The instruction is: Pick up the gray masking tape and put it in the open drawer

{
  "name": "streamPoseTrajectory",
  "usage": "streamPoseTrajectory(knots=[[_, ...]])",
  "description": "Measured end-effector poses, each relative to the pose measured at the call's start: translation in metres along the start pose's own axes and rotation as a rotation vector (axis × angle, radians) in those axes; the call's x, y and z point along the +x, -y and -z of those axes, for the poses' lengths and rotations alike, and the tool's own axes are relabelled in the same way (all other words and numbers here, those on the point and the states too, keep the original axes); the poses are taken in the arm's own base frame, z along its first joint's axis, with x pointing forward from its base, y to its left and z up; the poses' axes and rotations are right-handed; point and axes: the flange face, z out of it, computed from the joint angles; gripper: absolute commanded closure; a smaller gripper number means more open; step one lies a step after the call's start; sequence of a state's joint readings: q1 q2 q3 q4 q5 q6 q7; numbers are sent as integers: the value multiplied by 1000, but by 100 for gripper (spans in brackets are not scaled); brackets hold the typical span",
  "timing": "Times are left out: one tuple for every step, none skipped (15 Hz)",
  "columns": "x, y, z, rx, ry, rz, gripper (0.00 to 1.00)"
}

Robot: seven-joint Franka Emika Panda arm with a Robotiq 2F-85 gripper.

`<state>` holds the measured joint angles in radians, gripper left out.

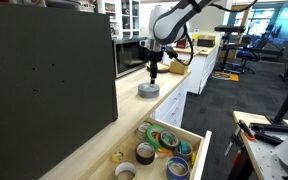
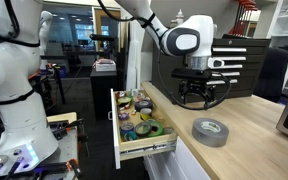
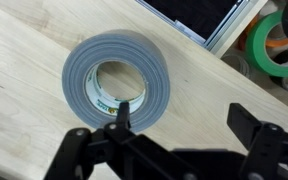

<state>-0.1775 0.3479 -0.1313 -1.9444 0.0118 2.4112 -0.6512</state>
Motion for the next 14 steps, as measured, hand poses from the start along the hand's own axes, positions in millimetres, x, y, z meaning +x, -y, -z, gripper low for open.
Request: streamPoseTrajectory(knots=[[-1,-2,-8,2,5,-3,0],[-1,-4,-15,5,12,-5,0],[-2,-6,-22,10,19,-8,0],[-1,-7,-30,14,26,-9,0],[-1,-9,-36,17,31,-10,0],[0,-10,-42,21,36,-11,0],[1,-12,-48,24,40,-12,0],[2,-13,-53,26,44,-13,0],[3,-15,-59,29,47,-14,0],[5,-16,-63,30,49,-14,0],[6,-18,-68,33,51,-15,0],[7,-20,-71,34,52,-17,0],[7,-20,-76,37,54,-18,0],[7,-21,-79,41,56,-19,0]])
